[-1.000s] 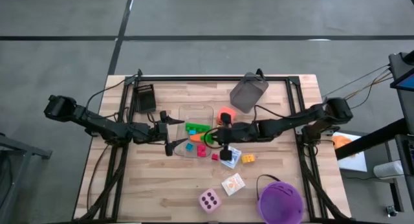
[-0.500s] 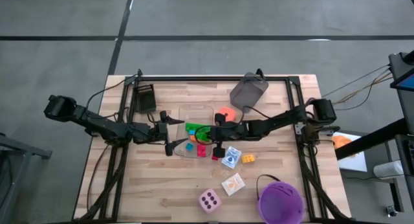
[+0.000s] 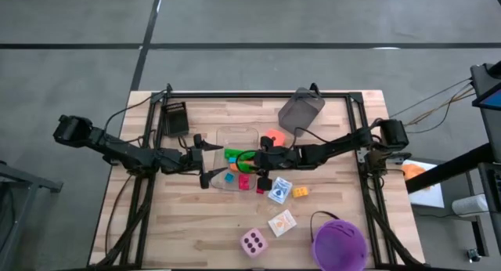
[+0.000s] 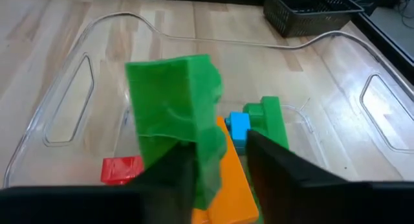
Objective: Pick & Place Toys
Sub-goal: Put the green game piece into the transparent bin, then put the yellow game piece into the transparent bin
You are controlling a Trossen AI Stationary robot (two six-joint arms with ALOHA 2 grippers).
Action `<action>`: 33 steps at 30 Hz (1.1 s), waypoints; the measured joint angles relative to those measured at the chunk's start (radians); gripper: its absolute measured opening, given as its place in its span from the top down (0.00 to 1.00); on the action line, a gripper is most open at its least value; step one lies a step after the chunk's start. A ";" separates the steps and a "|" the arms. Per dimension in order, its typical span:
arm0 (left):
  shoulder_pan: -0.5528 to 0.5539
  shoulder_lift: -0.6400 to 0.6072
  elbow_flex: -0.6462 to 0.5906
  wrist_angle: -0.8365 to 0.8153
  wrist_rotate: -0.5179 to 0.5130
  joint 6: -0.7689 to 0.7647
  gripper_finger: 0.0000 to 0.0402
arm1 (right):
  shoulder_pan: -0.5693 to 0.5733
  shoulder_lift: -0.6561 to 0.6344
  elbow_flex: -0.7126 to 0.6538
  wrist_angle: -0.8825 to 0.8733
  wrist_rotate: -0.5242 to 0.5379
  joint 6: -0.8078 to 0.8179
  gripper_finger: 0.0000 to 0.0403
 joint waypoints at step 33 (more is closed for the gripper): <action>0.000 0.000 0.000 -0.020 0.000 -0.004 0.06 | 0.139 -0.024 0.261 -0.702 0.087 0.051 0.23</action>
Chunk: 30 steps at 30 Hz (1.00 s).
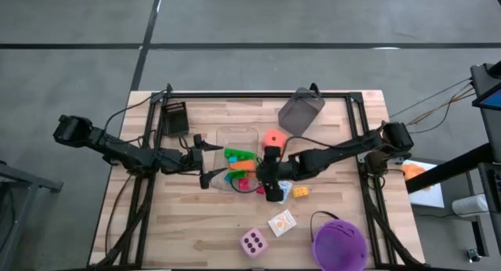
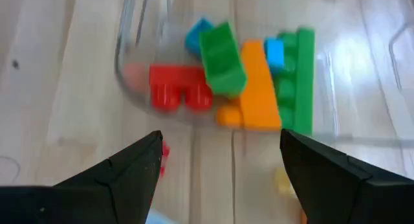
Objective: Pick & Place Toys
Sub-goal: Put the yellow game piece into the transparent bin
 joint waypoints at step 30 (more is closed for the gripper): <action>0.000 0.000 0.000 0.004 0.000 -0.003 0.06 | 0.093 0.040 -0.001 -0.581 -0.227 0.244 0.23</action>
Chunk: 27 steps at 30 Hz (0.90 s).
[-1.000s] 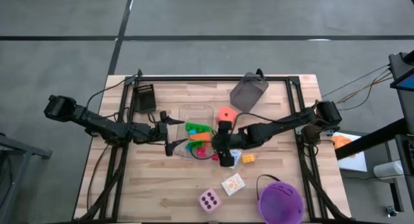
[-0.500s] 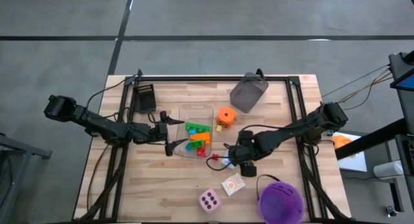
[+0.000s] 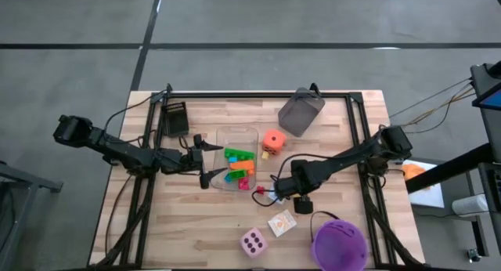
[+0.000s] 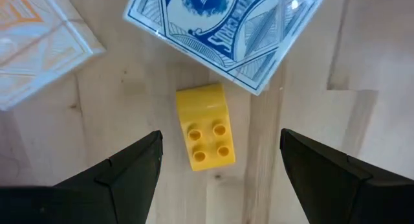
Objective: Pick & Place Toys
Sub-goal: Put the yellow game piece into the transparent bin
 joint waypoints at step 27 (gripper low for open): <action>0.000 0.000 0.000 0.001 0.000 0.000 0.06 | -0.043 0.166 0.001 -0.008 -0.062 -0.084 0.35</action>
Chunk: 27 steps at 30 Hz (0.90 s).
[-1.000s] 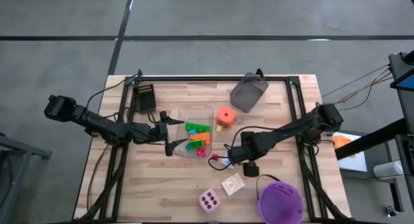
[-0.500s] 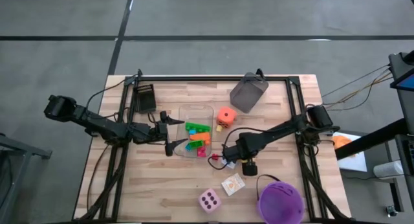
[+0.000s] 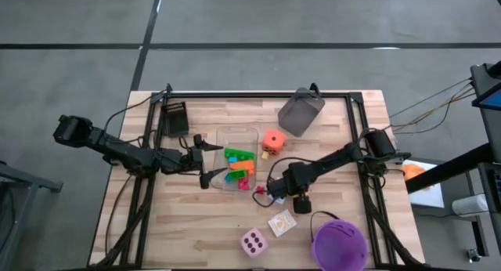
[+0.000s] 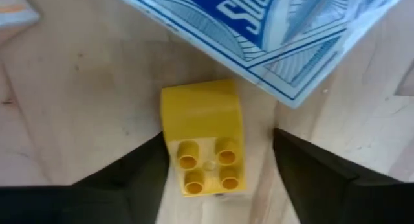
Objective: Pick & Place Toys
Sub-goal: Put the yellow game piece into the transparent bin
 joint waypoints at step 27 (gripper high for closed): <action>0.000 0.000 0.000 0.000 0.000 0.000 0.06 | -0.001 -0.218 -0.004 -0.110 0.153 0.002 0.67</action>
